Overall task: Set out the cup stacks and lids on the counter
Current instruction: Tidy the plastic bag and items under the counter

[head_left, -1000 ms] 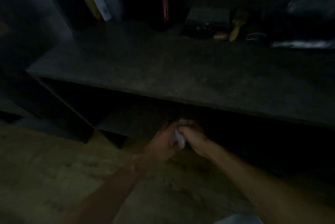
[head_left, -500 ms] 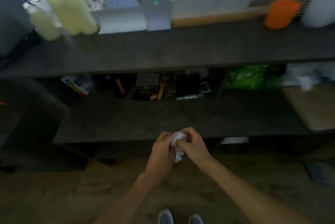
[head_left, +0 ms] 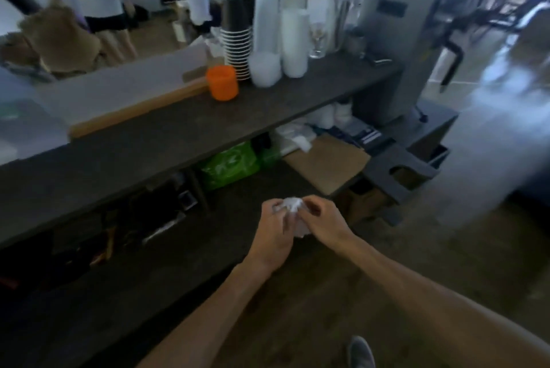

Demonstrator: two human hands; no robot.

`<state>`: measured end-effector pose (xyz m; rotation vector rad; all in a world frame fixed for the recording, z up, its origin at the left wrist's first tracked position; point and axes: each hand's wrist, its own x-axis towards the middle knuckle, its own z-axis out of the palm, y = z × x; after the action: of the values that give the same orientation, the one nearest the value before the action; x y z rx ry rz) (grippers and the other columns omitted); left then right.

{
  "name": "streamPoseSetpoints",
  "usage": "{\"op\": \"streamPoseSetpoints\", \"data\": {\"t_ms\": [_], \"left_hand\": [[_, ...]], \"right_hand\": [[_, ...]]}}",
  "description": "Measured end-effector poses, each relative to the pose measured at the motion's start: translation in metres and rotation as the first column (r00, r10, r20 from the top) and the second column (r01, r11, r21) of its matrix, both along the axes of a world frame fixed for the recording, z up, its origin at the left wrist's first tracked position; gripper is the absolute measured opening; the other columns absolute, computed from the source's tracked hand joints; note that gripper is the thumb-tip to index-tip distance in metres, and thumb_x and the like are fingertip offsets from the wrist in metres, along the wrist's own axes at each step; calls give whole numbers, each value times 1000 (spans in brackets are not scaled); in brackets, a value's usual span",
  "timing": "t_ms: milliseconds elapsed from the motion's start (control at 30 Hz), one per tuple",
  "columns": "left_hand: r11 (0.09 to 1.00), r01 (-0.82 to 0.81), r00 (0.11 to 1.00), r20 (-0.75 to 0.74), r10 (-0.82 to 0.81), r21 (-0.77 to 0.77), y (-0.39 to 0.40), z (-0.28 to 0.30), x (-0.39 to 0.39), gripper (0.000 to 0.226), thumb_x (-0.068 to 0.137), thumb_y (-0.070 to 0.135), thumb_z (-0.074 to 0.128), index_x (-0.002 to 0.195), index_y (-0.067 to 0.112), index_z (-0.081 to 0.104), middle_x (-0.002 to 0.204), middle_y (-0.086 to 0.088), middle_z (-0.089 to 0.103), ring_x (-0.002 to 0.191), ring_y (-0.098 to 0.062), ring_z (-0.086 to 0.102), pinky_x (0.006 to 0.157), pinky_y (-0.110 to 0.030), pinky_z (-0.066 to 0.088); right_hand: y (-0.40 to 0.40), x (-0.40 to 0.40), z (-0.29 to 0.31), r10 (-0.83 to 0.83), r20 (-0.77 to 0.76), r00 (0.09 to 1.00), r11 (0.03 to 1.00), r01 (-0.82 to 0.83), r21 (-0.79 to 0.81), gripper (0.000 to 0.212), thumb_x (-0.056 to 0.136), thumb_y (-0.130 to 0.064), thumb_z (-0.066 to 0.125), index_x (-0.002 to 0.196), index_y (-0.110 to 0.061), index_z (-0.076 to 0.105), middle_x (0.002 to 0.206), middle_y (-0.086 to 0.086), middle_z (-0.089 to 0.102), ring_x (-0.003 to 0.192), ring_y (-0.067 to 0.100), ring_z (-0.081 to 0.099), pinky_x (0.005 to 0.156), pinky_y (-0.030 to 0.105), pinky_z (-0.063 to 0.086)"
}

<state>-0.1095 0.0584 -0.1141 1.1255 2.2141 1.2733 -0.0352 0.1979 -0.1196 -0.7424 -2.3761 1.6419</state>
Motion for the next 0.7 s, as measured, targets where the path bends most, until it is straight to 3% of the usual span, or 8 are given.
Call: {"op": "streamPoseSetpoints", "data": {"t_ms": [133,233,333,400,533,700], "left_hand": [[998,-21,999,-42,18,-65,108,-16,4,19,101,24,51,117,20,60,131,4,42,102,4,52,85,-9,45],[991,-52,998,-39,48,-120,208,-44,9,24,98,17,54,120,11,63,127,2,49,108,-4,53,95,-19,47],[985,-51,999,-18,49,-166,291,-73,12,24,99,16,52,120,10,62,122,7,48,104,-1,50,82,1,37],[977,-28,999,36,37,-211,360,-99,18,25,99,19,51,121,11,60,119,9,47,103,0,49,78,7,31],[964,-20,988,144,60,-265,453,-124,26,24,98,24,52,117,14,62,108,17,48,97,5,50,77,6,31],[932,-18,994,90,54,-361,520,-152,22,30,97,16,56,126,10,60,127,1,49,112,-10,54,84,-5,37]], "right_hand": [[116,21,-24,-158,3,987,984,157,81,15,99,-22,56,110,-22,67,100,-11,69,91,3,67,79,23,56],[240,41,-64,-245,122,962,935,201,293,16,100,-16,53,105,-23,67,100,-8,65,85,1,61,70,17,43],[335,52,-106,-251,271,929,892,113,438,24,97,-13,50,80,-28,58,95,-1,63,91,21,64,68,27,42],[399,52,-129,-253,357,899,878,58,475,19,96,-12,48,93,-21,64,105,5,64,99,28,62,77,36,48],[477,36,-161,-98,441,892,891,-119,439,28,95,-16,47,113,-20,68,125,6,64,115,32,59,96,42,48],[537,7,-207,208,555,805,874,-408,264,38,93,-22,60,131,-18,60,142,6,54,132,28,50,109,42,40]]}}
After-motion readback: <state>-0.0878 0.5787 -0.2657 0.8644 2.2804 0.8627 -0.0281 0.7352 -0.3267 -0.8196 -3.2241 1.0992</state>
